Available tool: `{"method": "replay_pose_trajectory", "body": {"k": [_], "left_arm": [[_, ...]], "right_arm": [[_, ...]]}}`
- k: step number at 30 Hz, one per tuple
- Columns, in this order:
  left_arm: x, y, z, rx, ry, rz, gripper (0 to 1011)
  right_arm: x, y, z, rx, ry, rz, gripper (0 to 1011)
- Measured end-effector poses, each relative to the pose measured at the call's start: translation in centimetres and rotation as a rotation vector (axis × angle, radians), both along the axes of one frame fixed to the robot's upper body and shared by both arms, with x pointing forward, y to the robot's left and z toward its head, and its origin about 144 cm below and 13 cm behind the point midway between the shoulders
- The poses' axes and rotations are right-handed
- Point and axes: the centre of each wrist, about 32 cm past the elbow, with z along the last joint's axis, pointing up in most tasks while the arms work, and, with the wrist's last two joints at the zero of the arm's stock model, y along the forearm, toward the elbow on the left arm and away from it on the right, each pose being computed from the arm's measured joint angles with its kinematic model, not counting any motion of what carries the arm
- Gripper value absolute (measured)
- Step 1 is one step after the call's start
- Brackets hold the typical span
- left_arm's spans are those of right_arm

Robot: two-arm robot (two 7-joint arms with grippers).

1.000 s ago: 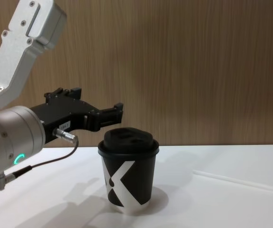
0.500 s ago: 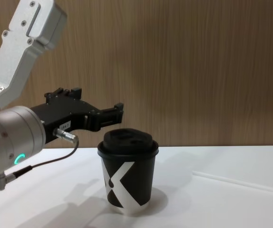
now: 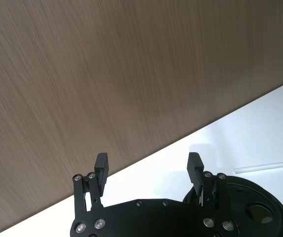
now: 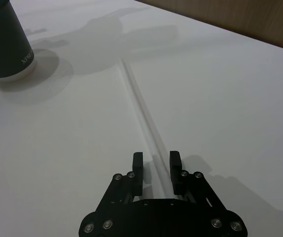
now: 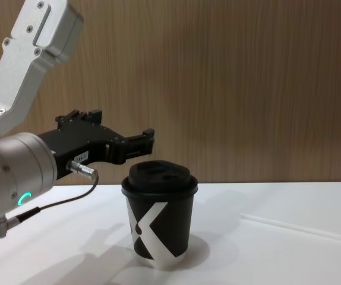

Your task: Pick up the straw with one hand, pass it to the other hand, and insert it into the cup.

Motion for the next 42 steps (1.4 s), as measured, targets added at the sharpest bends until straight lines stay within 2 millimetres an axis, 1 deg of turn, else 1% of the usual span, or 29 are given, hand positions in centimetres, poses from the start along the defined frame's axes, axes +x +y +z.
{"method": "replay_pose_trajectory", "body": {"k": [23, 26, 27, 30, 42], "left_arm": [[0.0, 0.0, 0.0, 0.0, 0.0, 0.0, 1003], [0.0, 0.0, 0.0, 0.0, 0.0, 0.0, 1003], [0.0, 0.0, 0.0, 0.0, 0.0, 0.0, 1003], [0.0, 0.0, 0.0, 0.0, 0.0, 0.0, 1003], [0.0, 0.0, 0.0, 0.0, 0.0, 0.0, 1003]], "right_arm": [[-0.09, -0.05, 0.28, 0.004, 0.002, 0.011, 189], [-0.09, -0.07, 0.31, 0.004, 0.001, 0.011, 141], [-0.08, -0.08, 0.32, 0.005, 0.0, 0.011, 103], [-0.07, -0.12, 0.37, 0.007, -0.001, 0.01, 65], [-0.04, -0.25, 0.64, 0.013, -0.024, 0.005, 6]]}}
